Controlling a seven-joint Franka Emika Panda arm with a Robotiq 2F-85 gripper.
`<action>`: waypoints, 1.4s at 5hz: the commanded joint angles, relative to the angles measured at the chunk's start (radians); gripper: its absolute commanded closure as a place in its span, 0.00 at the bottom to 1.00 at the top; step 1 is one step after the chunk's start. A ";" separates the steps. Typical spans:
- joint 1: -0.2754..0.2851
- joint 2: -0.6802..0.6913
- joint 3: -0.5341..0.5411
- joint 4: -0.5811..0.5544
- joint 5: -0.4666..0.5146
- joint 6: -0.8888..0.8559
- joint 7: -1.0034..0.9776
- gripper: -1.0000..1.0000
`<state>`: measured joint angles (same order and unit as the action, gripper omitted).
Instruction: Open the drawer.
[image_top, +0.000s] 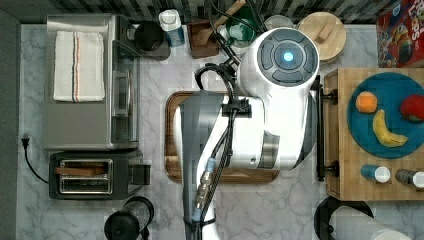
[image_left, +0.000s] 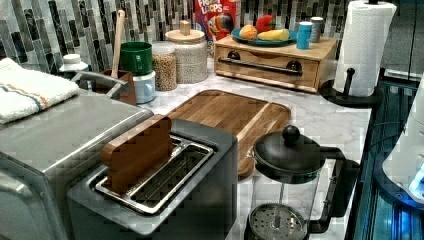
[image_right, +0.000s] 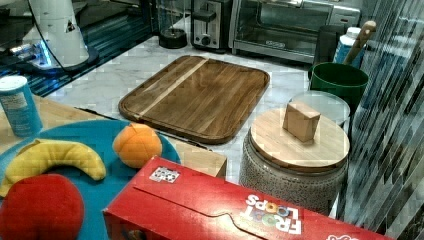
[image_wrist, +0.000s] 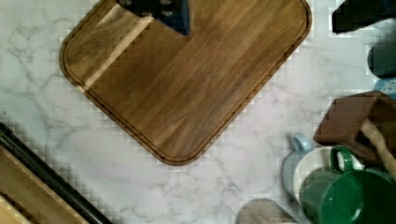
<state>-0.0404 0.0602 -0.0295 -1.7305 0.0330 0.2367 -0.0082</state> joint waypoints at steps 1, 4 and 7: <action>-0.029 -0.054 -0.009 -0.107 -0.057 0.065 -0.197 0.00; -0.083 -0.123 -0.081 -0.314 -0.106 0.245 -0.569 0.00; -0.113 -0.092 -0.154 -0.451 -0.175 0.483 -0.790 0.00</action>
<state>-0.1600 -0.0055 -0.1617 -2.1426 -0.0815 0.6978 -0.7090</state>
